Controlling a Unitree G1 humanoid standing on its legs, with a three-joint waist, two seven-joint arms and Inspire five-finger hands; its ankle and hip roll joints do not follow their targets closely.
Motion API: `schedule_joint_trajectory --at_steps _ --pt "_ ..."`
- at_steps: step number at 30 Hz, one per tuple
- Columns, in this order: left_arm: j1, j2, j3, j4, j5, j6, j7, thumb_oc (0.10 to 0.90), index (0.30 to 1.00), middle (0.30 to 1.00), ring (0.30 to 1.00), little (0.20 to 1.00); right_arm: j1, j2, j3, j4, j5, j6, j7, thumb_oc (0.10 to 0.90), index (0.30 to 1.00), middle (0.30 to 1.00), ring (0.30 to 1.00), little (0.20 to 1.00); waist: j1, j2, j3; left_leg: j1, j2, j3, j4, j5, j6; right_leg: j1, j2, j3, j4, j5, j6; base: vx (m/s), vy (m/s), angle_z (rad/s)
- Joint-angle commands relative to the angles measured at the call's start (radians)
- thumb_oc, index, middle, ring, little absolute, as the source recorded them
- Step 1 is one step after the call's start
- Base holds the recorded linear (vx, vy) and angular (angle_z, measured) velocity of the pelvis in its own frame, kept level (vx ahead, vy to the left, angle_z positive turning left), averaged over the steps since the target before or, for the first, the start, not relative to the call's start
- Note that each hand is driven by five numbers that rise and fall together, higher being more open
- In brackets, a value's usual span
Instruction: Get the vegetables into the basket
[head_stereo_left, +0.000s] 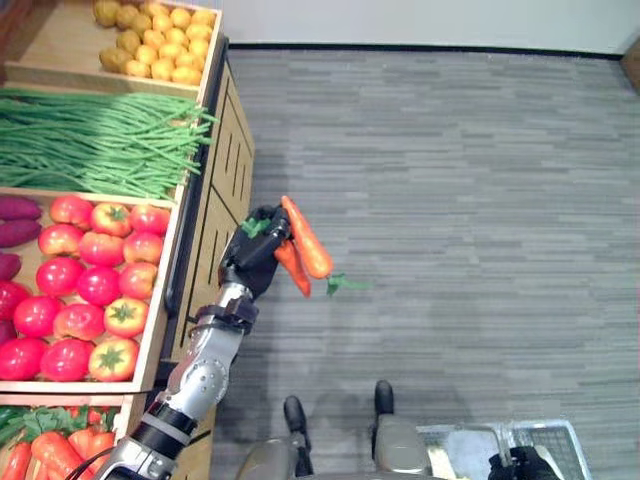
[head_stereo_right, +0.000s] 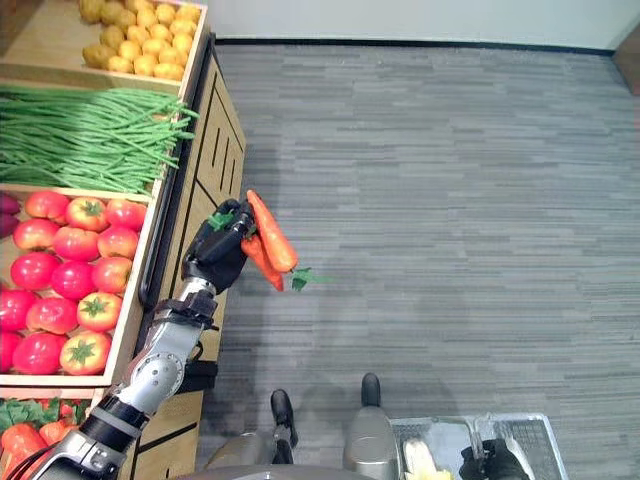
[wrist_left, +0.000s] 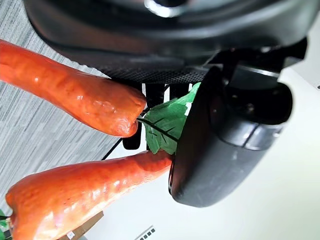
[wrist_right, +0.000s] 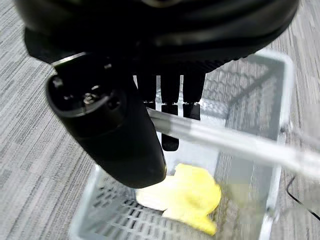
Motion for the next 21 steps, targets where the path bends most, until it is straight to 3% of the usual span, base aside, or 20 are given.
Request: schedule_joint_trajectory --at_steps 1,11,14,21 --pt "-0.057 -0.024 0.032 -0.162 0.043 -0.047 -0.079 0.400 0.300 0.300 0.300 0.300 -0.025 -0.074 0.016 0.014 0.029 -0.016 -0.032 0.400 0.300 0.300 0.300 0.300 0.024 -0.012 -0.056 -0.006 0.066 -0.028 0.019 -0.008 -0.073 -0.047 -0.015 0.004 0.049 0.099 0.055 0.02 -0.047 -0.08" --pt "-0.037 -0.007 0.010 -0.161 0.033 -0.023 -0.097 0.400 0.300 0.300 0.300 0.300 -0.059 -0.145 0.037 0.021 -0.010 -0.012 -0.031 0.400 0.300 0.300 0.300 0.300 0.036 -0.007 -0.084 -0.001 0.085 -0.044 0.001 0.009 -0.095 -0.002 0.004 -0.019 -0.055 0.073 0.050 0.01 -0.073 0.01" --pt "-0.049 0.009 -0.035 -0.161 0.018 -0.002 -0.118 0.400 0.300 0.300 0.300 0.300 -0.123 -0.247 0.069 -0.037 -0.049 -0.019 -0.028 0.400 0.300 0.300 0.300 0.300 0.038 -0.006 -0.093 0.005 0.093 -0.048 0.001 0.008 -0.098 0.010 0.014 -0.013 -0.069 0.067 0.044 0.00 -0.091 0.00" --pt "-0.058 0.014 -0.086 -0.162 0.005 0.023 -0.143 0.400 0.300 0.300 0.300 0.300 -0.230 -0.355 0.137 -0.209 -0.076 -0.041 -0.029 0.400 0.300 0.300 0.300 0.300 0.040 -0.001 -0.105 0.009 0.103 -0.039 0.001 0.005 -0.102 0.012 0.026 -0.004 -0.086 0.068 0.043 -0.01 -0.044 -0.04"
